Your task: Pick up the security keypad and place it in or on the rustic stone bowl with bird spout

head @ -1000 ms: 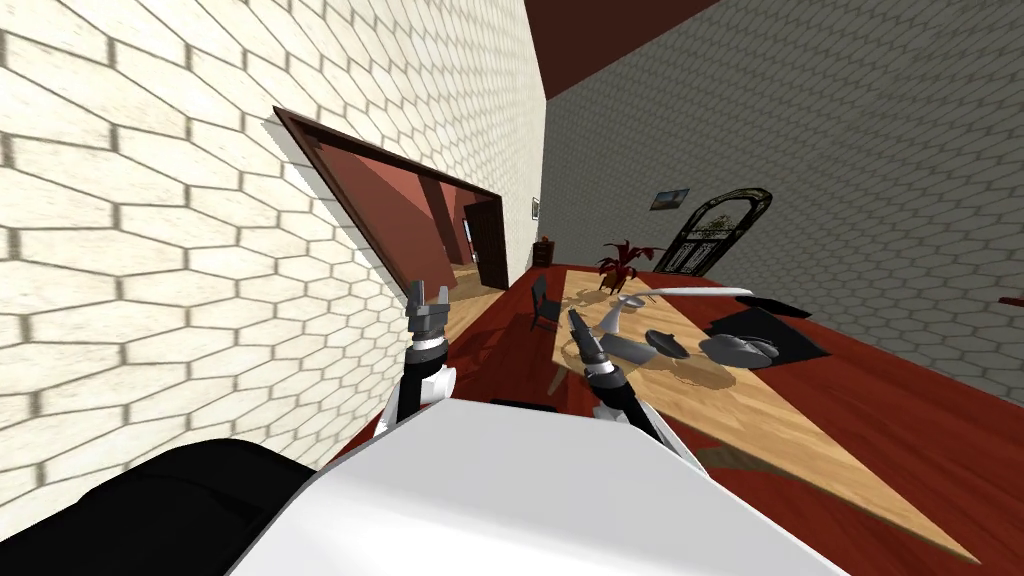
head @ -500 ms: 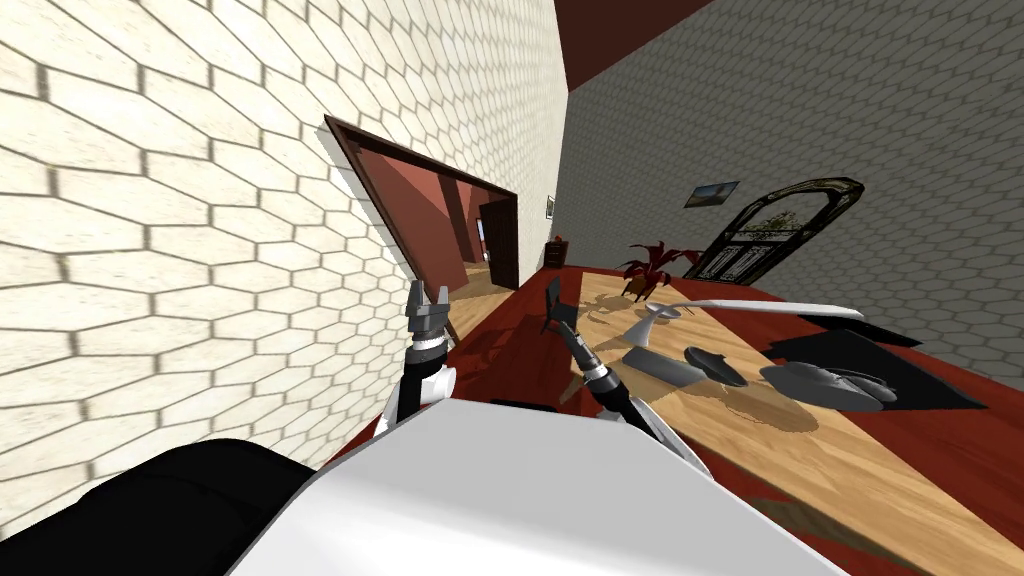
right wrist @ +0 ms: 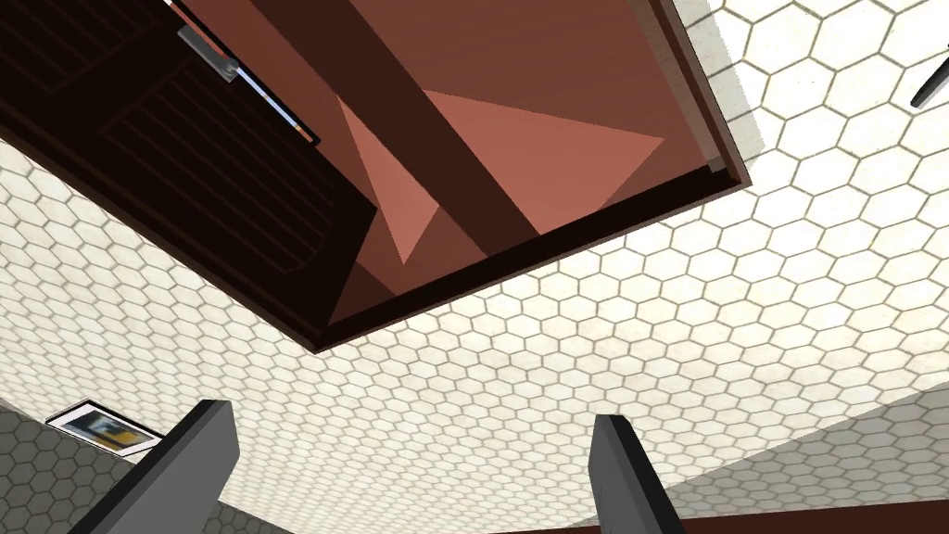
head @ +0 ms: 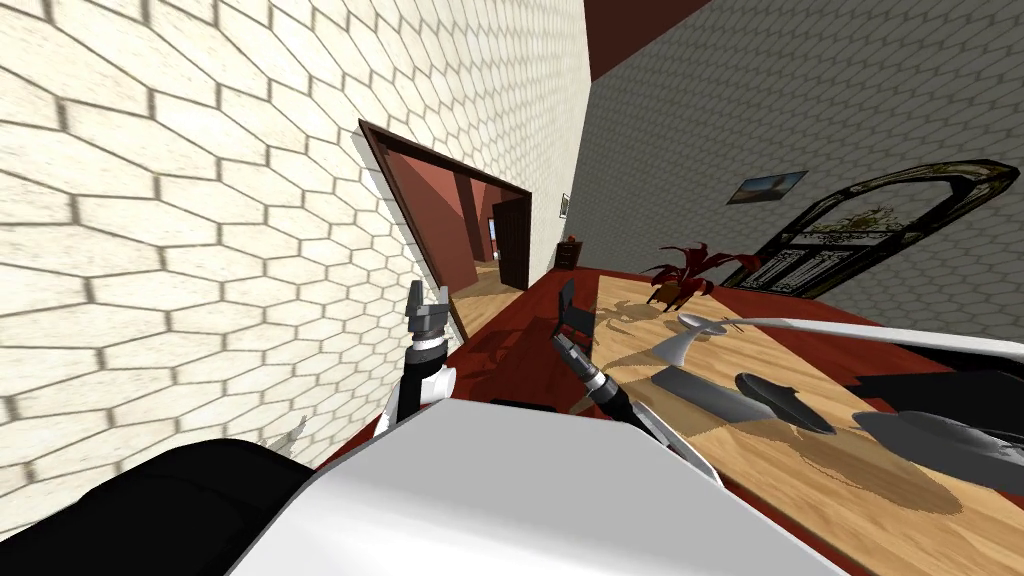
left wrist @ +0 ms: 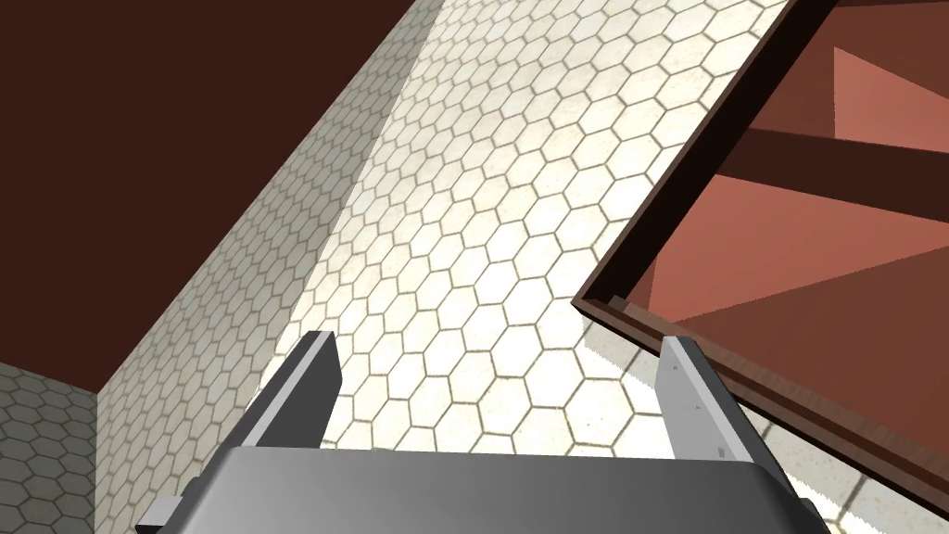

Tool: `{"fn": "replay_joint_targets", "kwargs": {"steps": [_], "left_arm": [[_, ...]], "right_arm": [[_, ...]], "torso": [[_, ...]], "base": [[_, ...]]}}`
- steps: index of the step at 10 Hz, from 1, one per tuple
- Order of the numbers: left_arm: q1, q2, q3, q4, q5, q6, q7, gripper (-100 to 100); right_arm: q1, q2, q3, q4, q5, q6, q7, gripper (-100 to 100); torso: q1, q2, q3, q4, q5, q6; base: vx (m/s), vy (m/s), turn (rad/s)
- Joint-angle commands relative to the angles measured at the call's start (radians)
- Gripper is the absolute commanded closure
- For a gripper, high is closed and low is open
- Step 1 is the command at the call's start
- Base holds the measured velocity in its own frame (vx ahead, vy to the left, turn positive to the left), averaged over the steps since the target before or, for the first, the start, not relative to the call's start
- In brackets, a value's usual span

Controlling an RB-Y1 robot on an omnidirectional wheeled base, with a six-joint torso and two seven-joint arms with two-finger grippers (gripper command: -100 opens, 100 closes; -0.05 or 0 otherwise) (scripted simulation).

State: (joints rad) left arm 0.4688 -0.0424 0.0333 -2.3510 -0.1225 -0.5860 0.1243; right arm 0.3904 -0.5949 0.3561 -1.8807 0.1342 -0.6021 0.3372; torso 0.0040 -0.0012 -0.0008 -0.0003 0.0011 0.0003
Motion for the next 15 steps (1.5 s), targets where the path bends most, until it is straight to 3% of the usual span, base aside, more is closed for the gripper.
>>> {"fn": "replay_joint_targets", "kwargs": {"steps": [1,3,8,9,10,11,14,15], "left_arm": [[0.0,0.0,0.0,0.0,0.0,0.0,0.0,0],[0.0,0.0,0.0,0.0,0.0,0.0,0.0,0],[0.0,0.0,0.0,0.0,0.0,0.0,0.0,0],[0.0,0.0,0.0,0.0,0.0,0.0,0.0,0],[0.0,0.0,0.0,0.0,0.0,0.0,0.0,0],[0.0,0.0,0.0,0.0,0.0,0.0,0.0,0],[0.0,0.0,0.0,0.0,0.0,0.0,0.0,0],[0.0,0.0,0.0,0.0,0.0,0.0,0.0,0]], "right_arm": [[0.008,-0.029,0.009,0.014,0.01,-0.002,0.012,-100],[-0.006,-0.101,0.044,0.096,0.052,-0.027,0.045,-100],[-0.015,-0.229,0.076,0.215,0.1,-0.048,0.073,-100],[-0.019,-0.274,0.09,0.239,0.125,-0.057,0.085,-100],[-0.019,-0.281,0.09,0.267,0.125,-0.057,0.085,-100],[-0.021,-0.316,0.103,0.311,0.152,-0.066,0.095,-100],[-0.022,-0.382,0.115,0.373,0.179,-0.074,0.104,-100],[-0.022,-0.424,0.125,0.399,0.207,-0.08,0.111,-100]], "torso": [[0.0,0.0,0.0,0.0,0.0,0.0],[-0.001,0.0,0.0,0.0,0.0,0.0],[-0.003,0.001,0.001,0.0,0.0,0.0],[-0.003,0.001,0.001,0.0,-0.001,0.001],[-0.003,0.001,0.001,0.0,-0.001,0.0],[-0.004,0.002,0.001,0.0,-0.001,0.001],[-0.005,0.001,0.001,0.0,-0.001,0.001],[-0.005,0.002,0.001,0.0,-0.001,0.001]], "base": [[0.051,0.055,0.122],[0.079,0.062,0.235],[0.06,0.025,0.115],[0.057,0.013,0.139],[0.049,0.003,0.071],[0.058,-0.006,0.132],[0.048,-0.013,0.083],[0.04,-0.019,0.135]]}}
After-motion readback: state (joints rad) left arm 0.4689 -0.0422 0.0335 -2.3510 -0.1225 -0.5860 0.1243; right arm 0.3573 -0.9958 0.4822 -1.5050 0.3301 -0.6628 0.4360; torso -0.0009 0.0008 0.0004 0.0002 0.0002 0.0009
